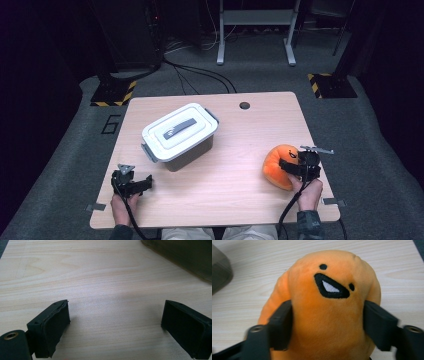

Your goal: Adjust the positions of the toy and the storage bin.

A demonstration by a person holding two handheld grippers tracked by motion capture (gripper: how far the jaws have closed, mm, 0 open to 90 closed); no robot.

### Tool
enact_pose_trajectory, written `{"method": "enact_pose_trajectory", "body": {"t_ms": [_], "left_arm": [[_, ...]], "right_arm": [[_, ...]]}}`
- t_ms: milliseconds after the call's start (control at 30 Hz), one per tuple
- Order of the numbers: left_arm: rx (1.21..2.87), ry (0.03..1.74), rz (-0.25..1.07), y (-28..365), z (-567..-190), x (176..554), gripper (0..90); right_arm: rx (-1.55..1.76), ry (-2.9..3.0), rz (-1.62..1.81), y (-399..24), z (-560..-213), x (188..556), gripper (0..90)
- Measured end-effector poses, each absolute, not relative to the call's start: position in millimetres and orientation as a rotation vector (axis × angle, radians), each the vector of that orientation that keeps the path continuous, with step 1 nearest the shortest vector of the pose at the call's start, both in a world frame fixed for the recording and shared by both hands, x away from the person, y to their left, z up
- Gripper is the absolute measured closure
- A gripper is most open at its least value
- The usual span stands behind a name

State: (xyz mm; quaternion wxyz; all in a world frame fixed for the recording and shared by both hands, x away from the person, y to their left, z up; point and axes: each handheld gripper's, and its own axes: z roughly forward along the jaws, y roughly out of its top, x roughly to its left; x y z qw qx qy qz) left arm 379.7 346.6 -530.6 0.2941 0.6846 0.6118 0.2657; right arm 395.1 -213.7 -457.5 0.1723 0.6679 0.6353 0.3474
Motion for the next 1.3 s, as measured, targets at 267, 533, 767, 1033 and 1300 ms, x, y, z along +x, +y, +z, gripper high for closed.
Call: {"method": "enact_pose_trajectory", "body": {"t_ms": [267,533,767,1033,1300], "left_arm": [[1.823,1.628,0.707,346.6,-530.5,379.7,7.6],[1.823,1.629,0.708,346.6,-530.5,379.7,7.6],[1.823,1.628,0.708,346.6,-530.5,379.7,7.6],[1.823,1.629,0.708,346.6,-530.6,379.7,7.6],[1.823,1.629,0.708,346.6,-530.6,379.7,7.6]], "right_arm": [[1.847,1.87,1.08,-225.4,-451.5,394.6,56.3],[1.645,1.961,0.986,-227.0,-432.6,399.6,56.2],[1.541,2.053,0.79,-236.3,-415.2,421.4,56.2],[1.45,2.133,0.665,-248.0,-413.3,449.4,56.1],[1.34,2.241,0.638,-246.9,-417.7,469.1,55.7]]}}
